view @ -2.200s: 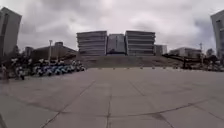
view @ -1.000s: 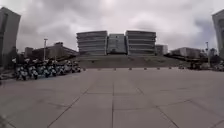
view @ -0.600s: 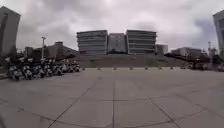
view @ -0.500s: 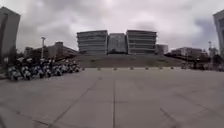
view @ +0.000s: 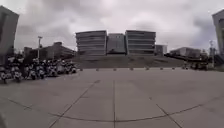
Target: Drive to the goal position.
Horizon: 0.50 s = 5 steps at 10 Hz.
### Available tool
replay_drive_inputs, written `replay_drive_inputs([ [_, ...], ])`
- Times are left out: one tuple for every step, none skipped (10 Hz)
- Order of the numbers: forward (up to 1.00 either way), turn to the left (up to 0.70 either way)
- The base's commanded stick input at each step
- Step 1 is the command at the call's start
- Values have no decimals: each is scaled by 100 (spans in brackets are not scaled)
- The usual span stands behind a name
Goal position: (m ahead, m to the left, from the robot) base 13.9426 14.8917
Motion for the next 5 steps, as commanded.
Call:
replay_drive_inputs([
  [100,0],
  [100,0],
  [100,0],
  [100,0],
  [100,0],
])
